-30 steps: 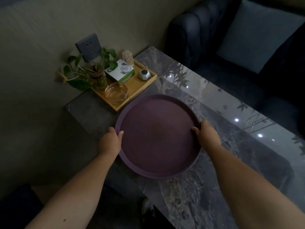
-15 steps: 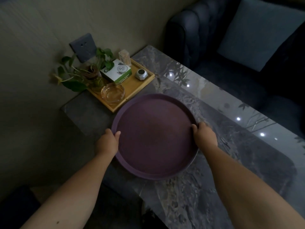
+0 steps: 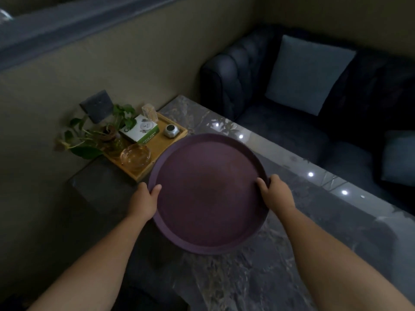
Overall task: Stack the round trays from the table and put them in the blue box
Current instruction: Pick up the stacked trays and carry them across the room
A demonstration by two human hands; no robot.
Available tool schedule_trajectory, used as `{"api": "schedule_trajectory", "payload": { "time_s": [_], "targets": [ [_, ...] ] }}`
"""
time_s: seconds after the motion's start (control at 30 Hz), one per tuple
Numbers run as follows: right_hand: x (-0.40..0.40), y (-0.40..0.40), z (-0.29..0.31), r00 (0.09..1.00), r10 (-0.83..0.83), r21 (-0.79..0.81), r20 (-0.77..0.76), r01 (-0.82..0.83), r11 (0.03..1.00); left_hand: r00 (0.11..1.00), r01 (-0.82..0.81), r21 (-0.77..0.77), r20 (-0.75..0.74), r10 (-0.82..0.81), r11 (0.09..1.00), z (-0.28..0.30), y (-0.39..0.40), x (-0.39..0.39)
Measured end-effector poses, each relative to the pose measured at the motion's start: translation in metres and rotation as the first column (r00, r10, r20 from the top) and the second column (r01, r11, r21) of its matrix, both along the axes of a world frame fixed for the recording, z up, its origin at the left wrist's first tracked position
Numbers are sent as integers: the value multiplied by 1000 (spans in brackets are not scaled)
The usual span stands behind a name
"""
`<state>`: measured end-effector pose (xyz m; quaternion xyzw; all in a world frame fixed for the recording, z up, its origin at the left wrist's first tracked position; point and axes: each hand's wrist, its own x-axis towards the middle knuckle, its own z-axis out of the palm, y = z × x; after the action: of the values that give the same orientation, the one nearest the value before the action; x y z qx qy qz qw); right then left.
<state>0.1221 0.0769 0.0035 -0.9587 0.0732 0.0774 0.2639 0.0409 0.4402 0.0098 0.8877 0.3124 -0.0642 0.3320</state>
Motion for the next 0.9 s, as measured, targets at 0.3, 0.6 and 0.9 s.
{"api": "schedule_trajectory", "payload": {
  "time_s": [0.3, 0.6, 0.9],
  "targets": [
    [-76, -99, 35, 967, -253, -12, 39, 254, 967, 972, 223, -13, 81, -222, 975, 15, -88, 22],
    [-252, -197, 47, 738, -669, 8, 89, 671, 742, 796, 592, -36, 182, -577, 805, 18, -231, 8],
    [-458, -245, 52, 377, -921, 3, 98, 925, 379, 420, 902, 59, 123, -899, 429, 29, -384, -71]
  ]
}}
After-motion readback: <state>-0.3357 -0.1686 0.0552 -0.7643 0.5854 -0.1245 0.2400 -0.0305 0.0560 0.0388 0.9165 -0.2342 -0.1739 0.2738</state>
